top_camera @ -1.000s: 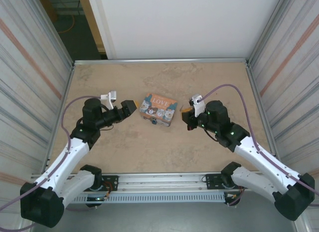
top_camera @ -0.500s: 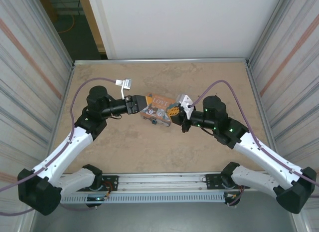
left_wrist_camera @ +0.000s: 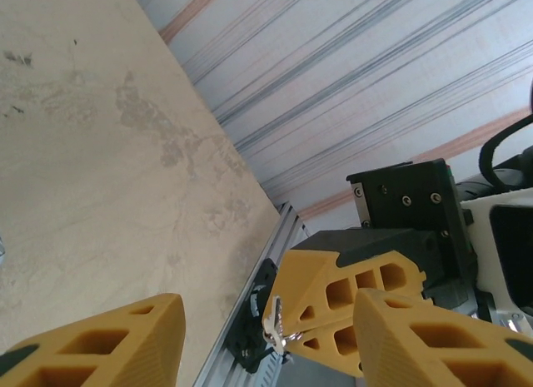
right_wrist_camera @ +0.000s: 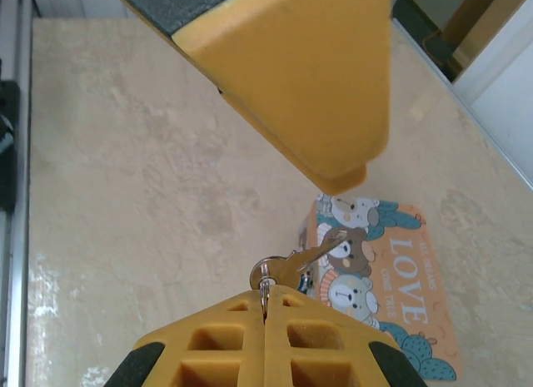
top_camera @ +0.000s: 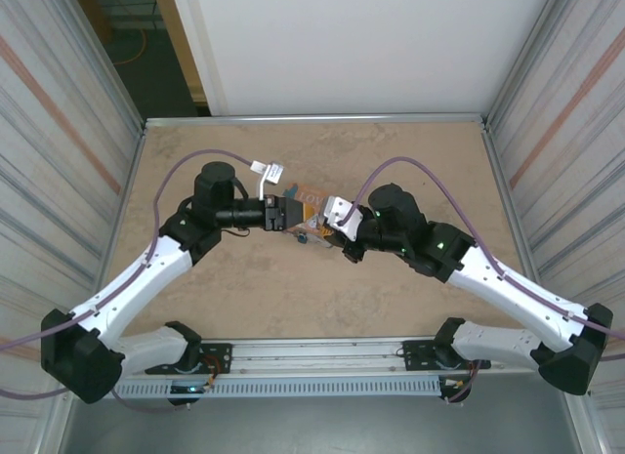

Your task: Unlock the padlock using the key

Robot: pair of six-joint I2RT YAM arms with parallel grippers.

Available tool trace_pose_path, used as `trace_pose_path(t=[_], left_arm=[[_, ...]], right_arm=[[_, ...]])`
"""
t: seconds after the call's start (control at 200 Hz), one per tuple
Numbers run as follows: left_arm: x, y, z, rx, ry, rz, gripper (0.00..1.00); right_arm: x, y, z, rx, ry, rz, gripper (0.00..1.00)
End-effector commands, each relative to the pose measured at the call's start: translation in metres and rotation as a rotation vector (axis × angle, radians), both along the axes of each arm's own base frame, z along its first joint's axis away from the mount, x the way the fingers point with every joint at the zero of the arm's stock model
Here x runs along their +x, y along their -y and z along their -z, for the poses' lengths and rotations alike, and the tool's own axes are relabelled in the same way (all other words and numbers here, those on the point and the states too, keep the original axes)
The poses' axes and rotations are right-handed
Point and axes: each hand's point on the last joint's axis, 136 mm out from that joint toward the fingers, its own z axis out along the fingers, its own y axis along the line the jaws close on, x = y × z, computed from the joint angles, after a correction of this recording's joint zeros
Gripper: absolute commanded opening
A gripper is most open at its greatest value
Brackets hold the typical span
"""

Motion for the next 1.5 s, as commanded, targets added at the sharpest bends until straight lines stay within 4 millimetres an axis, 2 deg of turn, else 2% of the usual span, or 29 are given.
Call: trace_pose_path(t=[0.0, 0.461, 1.087, 1.343, 1.428, 1.493], left_arm=[[-0.006, 0.007, -0.010, 0.013, 0.046, 0.040, 0.54], [-0.003, 0.019, 0.004, 0.072, 0.038, 0.046, 0.37], [0.000, 0.023, 0.005, 0.071, 0.039, 0.040, 0.20], [0.003, 0.020, 0.000, 0.060, 0.079, 0.011, 0.05], [0.003, 0.018, -0.004, 0.046, 0.112, -0.012, 0.00], [0.006, 0.015, -0.008, 0.037, 0.142, -0.037, 0.00]], right_arm=[[0.004, 0.004, -0.002, -0.066, 0.059, 0.009, 0.00], [0.005, 0.003, -0.007, -0.065, 0.077, 0.014, 0.00], [0.004, -0.004, -0.009, -0.040, 0.072, 0.002, 0.00], [0.004, -0.002, -0.010, -0.023, 0.059, 0.019, 0.00], [0.004, 0.001, -0.011, 0.009, 0.039, 0.034, 0.12], [0.006, 0.005, -0.014, 0.061, 0.011, 0.056, 0.21]])
